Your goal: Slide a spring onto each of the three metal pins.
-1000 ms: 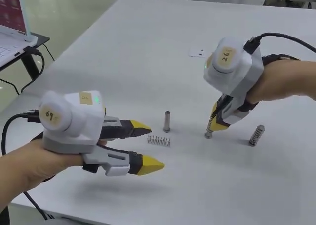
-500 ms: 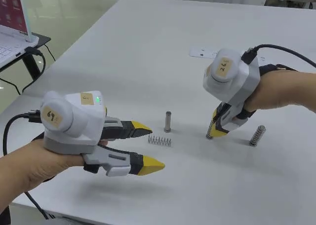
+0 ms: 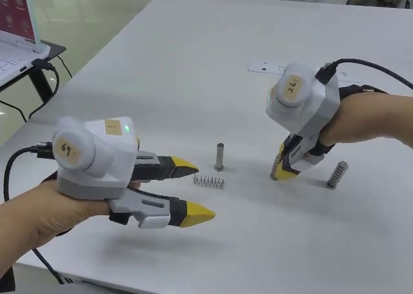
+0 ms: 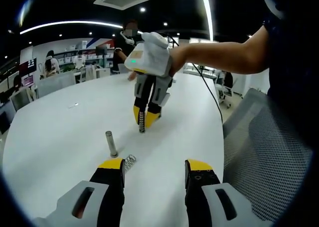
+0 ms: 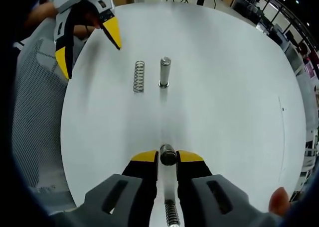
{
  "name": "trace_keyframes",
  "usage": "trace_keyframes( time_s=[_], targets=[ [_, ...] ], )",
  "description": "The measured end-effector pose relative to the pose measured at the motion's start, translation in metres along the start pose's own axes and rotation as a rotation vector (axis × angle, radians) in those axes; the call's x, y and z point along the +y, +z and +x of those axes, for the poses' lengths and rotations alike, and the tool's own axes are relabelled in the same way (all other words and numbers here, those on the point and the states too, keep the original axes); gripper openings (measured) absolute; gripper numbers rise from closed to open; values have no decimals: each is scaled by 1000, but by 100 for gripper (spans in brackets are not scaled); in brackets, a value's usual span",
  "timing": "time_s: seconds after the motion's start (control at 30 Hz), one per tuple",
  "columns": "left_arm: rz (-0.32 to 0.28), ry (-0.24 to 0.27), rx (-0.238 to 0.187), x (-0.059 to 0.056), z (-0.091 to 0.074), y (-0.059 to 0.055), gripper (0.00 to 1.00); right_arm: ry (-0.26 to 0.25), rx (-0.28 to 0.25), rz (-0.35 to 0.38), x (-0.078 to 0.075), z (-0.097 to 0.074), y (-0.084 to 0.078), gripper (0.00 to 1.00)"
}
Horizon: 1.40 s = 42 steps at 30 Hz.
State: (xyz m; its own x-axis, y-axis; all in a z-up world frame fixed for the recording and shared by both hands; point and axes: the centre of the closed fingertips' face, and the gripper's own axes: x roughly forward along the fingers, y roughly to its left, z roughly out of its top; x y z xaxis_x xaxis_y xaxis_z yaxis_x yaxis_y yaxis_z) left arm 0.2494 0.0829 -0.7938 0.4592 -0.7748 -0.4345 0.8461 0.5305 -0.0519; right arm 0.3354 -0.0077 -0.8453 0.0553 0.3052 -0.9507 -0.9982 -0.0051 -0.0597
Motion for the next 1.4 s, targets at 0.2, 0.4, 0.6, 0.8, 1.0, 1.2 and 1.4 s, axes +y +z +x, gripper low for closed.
trace_keyframes(
  time_s=[0.2,0.4,0.6,0.8,1.0,1.2,1.4],
  targets=[
    [0,0,1,0,0,0,43,-1,-1,8,0,0,-2,15],
    [-1,1,2,0,0,0,43,-5,-3,21,-1,-2,-6,15],
    [0,1,2,0,1,1,43,-8,-2,32,2,-4,-12,15],
    [2,1,2,0,1,1,43,-3,-2,43,9,-5,-16,15],
    [1,2,3,0,1,1,43,0,-11,53,17,-6,-16,15],
    [2,3,2,0,1,1,43,5,-17,62,22,-6,-16,15],
    [3,3,3,0,0,1,43,10,-36,57,33,-8,-8,15]
  ],
)
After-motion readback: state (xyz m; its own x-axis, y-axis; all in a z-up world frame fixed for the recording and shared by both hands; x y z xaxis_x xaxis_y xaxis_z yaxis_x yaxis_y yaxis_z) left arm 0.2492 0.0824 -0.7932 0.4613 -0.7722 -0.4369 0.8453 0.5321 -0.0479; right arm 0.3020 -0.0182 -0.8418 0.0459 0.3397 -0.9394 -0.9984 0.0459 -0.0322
